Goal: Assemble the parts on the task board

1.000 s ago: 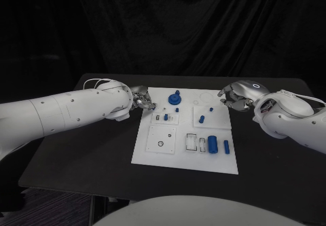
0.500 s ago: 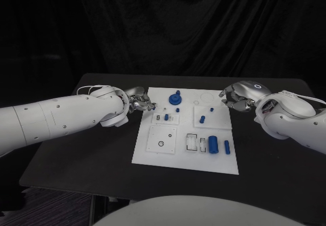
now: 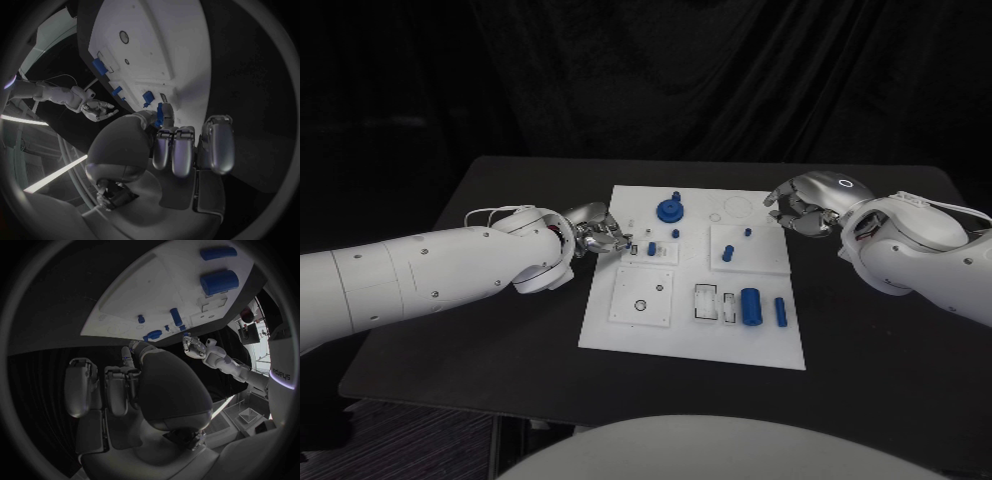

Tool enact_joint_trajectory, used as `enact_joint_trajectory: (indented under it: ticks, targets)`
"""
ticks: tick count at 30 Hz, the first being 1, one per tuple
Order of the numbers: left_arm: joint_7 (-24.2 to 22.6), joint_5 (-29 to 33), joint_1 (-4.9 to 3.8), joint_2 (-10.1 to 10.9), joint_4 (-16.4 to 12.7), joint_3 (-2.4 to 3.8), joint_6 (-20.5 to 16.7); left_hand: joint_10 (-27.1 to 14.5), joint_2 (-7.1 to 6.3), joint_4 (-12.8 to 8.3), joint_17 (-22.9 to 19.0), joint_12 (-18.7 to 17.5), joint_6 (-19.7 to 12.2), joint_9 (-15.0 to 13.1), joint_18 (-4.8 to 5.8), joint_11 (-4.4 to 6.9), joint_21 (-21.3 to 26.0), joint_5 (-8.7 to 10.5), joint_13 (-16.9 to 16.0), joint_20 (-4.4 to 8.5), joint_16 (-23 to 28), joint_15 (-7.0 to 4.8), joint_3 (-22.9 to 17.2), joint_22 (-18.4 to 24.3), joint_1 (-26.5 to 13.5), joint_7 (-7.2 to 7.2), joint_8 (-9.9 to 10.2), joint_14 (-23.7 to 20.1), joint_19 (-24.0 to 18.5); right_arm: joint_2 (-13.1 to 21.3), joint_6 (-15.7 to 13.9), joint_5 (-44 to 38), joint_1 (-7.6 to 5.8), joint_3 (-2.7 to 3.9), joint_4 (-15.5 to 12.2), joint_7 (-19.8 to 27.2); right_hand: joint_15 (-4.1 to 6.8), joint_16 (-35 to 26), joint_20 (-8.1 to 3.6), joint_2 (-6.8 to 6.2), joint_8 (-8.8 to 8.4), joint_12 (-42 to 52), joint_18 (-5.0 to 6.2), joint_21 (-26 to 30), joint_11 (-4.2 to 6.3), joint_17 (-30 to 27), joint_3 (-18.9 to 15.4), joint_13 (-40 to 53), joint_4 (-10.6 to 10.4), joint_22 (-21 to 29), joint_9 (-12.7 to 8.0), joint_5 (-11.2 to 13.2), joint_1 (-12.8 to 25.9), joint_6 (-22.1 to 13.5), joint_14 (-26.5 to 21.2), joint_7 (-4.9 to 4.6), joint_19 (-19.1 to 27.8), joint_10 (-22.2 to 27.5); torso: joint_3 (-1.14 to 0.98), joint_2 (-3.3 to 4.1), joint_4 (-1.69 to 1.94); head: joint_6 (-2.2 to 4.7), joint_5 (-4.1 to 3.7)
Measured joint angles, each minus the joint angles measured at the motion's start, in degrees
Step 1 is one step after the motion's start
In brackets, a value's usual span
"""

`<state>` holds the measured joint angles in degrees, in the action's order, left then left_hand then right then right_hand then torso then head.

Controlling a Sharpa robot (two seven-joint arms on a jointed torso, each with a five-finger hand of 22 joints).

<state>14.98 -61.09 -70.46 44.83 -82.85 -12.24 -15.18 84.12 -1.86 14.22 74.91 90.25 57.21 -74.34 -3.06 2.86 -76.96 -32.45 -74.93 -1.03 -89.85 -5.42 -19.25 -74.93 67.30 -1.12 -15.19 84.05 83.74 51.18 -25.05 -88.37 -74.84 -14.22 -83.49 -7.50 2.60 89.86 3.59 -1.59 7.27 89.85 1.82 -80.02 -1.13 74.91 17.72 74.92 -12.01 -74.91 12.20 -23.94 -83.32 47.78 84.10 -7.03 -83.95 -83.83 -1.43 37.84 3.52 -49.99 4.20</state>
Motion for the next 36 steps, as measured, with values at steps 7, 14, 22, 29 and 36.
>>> enact_joint_trajectory:
  ticks: [7, 14, 22, 29, 36]
  targets:
    - [-0.5, -1.6, 0.66, -0.5, 0.1, 0.02, -1.2, 0.0, 0.0, 0.2, 0.0, 0.0, 0.0, -0.1, 0.0, 0.0, 0.0, 0.02, 0.0, 0.0, 0.0, 0.0, -0.2, 0.0, 0.0, -0.01, 0.0, 0.0, 0.0, 0.1, 0.0, 0.2, 0.0, 0.0, 0.0, 0.0, 0.0, 0.0, 0.0, -0.02, 0.0, 0.0, 0.0, 0.0, 0.0, 0.0, 0.0, 0.0, 0.0, 0.0, 0.0, 0.0, 0.0, 0.1, 0.0, 0.12, 0.0, 0.0, 0.0, 0.01, -0.04, 0.0, 0.08]
    - [-0.9, -2.4, 1.24, -0.6, 0.1, 0.01, -2.5, 0.0, 0.0, 0.2, 0.0, 0.0, 0.0, -0.1, 0.0, 0.0, 0.0, 0.02, 0.0, 0.0, 0.0, 0.0, -0.2, 0.0, 0.0, -0.02, 0.0, 0.0, 0.0, 0.1, 0.0, 0.3, 0.0, 0.0, 0.0, 0.0, 0.0, 0.0, 0.0, -0.24, 0.0, 0.0, 0.0, 0.0, 0.0, 0.0, 0.0, 0.0, 0.0, 0.0, 0.0, 0.0, 0.2, 0.4, 0.0, -0.05, 0.0, 0.0, 0.03, 0.0, -0.04, 0.0, 0.09]
    - [-1.1, -2.9, 1.52, -0.8, 0.3, 0.02, -3.4, 0.0, 0.0, 0.3, 0.0, 0.0, -0.1, -0.4, 0.0, 0.0, 0.0, 0.58, 0.0, 0.0, 0.0, 0.0, -0.3, 0.0, 0.0, -0.11, -0.2, 0.0, 0.0, 0.1, 0.0, 0.4, 0.01, 0.0, 0.0, 0.0, 0.0, 0.0, 0.0, -0.24, 0.0, 0.0, 0.0, 0.0, 0.0, 0.0, 0.0, 0.0, 0.0, 0.0, 0.0, 0.0, 0.2, 0.4, 0.0, -0.05, 0.0, 0.0, 0.04, -0.02, -0.01, 0.0, -0.07]
    - [-1.1, -3.0, 1.75, -1.1, 0.8, 0.02, -3.7, 0.0, 0.0, 0.6, 0.0, 0.0, -0.3, -0.6, 0.0, 0.0, 0.2, 3.05, 0.0, 0.0, 0.0, 0.01, -0.6, 0.0, 0.0, -0.3, -0.7, 0.0, 0.0, 0.1, 0.0, 0.5, 0.01, 0.0, 0.0, 0.0, 0.0, 0.0, 0.0, -0.24, 0.0, 0.0, 0.0, 0.2, 0.0, 0.0, 0.0, 0.0, 0.0, 0.0, -0.1, 0.0, 0.2, 0.4, 0.0, -0.05, 0.0, 0.0, 0.03, -0.02, 0.0, 0.0, -0.08]
    - [-0.9, -3.1, 2.05, -1.2, 1.0, 0.02, -3.7, 0.0, 0.1, 1.2, 0.0, 0.0, -0.7, -0.6, 0.01, 0.0, 0.4, 5.24, 0.0, 0.0, 0.2, 0.01, -0.4, 0.0, -0.6, -0.3, -0.8, 0.0, 0.0, 0.1, 0.0, 0.5, 0.02, -0.01, 0.0, 0.0, 0.0, 0.0, 0.0, -0.24, 0.0, 0.0, 0.0, 0.5, 0.0, 0.0, 0.0, 0.0, 0.0, 0.0, -0.1, 0.0, 0.2, 0.4, 0.0, -0.05, 0.0, 0.0, 0.03, 0.0, 0.0, 0.0, -0.08]
